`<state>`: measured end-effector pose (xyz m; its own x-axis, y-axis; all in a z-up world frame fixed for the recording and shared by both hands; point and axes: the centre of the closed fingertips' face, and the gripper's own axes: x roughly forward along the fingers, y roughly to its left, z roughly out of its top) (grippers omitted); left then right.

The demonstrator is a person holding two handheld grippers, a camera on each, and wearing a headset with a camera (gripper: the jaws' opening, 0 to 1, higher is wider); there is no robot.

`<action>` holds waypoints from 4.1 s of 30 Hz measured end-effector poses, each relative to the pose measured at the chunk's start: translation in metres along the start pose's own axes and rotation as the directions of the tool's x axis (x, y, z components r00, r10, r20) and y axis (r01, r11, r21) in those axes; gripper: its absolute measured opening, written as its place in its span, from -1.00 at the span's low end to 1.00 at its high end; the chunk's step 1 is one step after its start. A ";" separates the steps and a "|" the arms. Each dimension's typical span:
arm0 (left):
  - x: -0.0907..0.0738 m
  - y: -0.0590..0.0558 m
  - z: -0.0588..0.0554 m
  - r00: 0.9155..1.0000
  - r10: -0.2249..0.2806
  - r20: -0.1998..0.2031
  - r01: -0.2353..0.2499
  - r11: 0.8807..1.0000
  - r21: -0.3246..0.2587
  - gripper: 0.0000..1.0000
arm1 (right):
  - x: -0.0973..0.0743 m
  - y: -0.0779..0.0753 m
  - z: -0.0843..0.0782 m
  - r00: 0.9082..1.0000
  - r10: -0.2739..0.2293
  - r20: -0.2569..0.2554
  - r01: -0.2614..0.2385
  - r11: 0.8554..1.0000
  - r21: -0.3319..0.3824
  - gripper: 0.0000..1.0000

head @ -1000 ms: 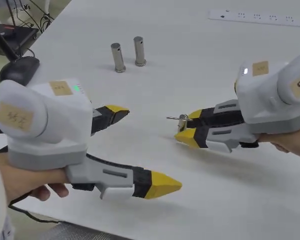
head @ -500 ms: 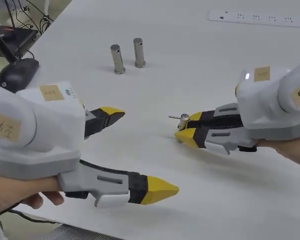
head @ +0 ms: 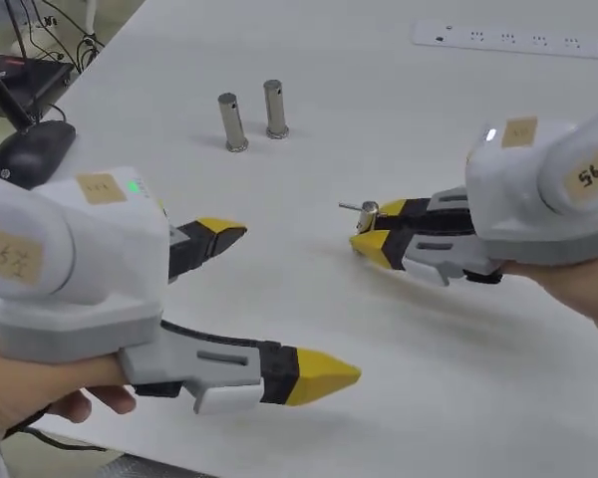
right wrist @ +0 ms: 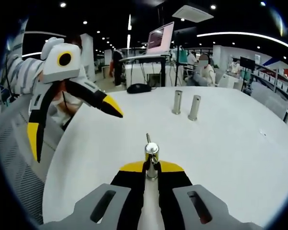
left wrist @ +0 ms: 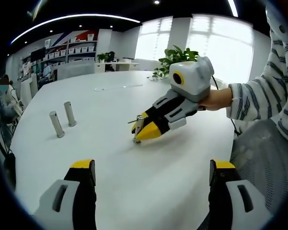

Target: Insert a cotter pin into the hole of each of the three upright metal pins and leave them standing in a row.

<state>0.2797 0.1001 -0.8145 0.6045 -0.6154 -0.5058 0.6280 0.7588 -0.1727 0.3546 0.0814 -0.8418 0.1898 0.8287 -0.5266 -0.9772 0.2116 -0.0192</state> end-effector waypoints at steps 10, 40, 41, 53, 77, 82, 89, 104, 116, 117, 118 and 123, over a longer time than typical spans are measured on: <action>-0.002 0.002 -0.001 1.000 0.006 -0.007 -0.006 1.000 -0.003 0.98 | 0.003 -0.005 -0.006 1.000 -0.002 -0.021 0.001 1.000 -0.028 -0.80; -0.005 0.002 -0.004 1.000 0.014 -0.016 -0.015 0.999 -0.039 0.99 | 0.006 -0.001 -0.003 0.998 0.067 -0.008 -0.067 0.998 0.003 -0.67; -0.006 0.002 -0.004 1.000 0.014 -0.016 -0.015 0.999 -0.036 0.99 | 0.006 -0.001 -0.003 0.998 0.068 -0.008 -0.068 0.998 0.003 -0.66; -0.008 0.002 -0.005 1.000 0.018 -0.018 -0.019 0.999 -0.035 0.99 | -0.006 -0.006 0.002 0.998 0.051 0.025 -0.052 0.998 0.043 -0.50; -0.017 0.016 -0.011 0.998 0.039 -0.046 -0.040 0.999 -0.024 0.96 | -0.076 0.001 0.036 0.982 -0.103 0.160 0.086 0.990 0.114 0.05; -0.020 0.021 -0.010 0.998 0.051 -0.047 -0.052 0.998 -0.021 0.96 | -0.093 0.003 0.031 0.977 -0.137 0.161 0.111 0.981 0.160 0.19; -0.021 0.029 -0.013 0.996 0.068 -0.063 -0.070 0.997 -0.023 0.96 | -0.113 0.016 0.016 0.979 -0.157 0.132 0.131 0.973 0.190 0.33; -0.021 0.056 -0.022 0.989 0.090 -0.115 -0.091 0.996 -0.010 0.94 | -0.142 0.037 -0.017 0.982 -0.186 0.045 0.163 0.936 0.312 0.87; -0.015 0.107 -0.004 0.986 0.155 -0.067 -0.155 0.988 0.005 0.87 | -0.163 0.033 -0.033 0.969 -0.247 0.005 0.226 0.894 0.387 1.00; -0.014 0.111 -0.003 0.985 0.159 -0.069 -0.159 0.987 0.005 0.87 | -0.164 0.034 -0.034 0.969 -0.248 -0.001 0.228 0.893 0.388 1.00; -0.013 0.116 -0.002 0.984 0.165 -0.068 -0.165 0.986 0.003 0.87 | -0.165 0.034 -0.035 0.968 -0.250 -0.007 0.233 0.893 0.386 1.00; -0.003 0.134 0.006 0.983 0.179 -0.045 -0.180 0.984 -0.012 0.76 | -0.173 0.035 -0.038 0.961 -0.275 -0.016 0.258 0.878 0.403 0.99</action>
<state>0.3653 0.2026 -0.8308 0.6847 -0.4593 -0.5659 0.5029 0.8597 -0.0892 0.2841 -0.0739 -0.7837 0.4497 0.7301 -0.5145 -0.7706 0.6084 0.1898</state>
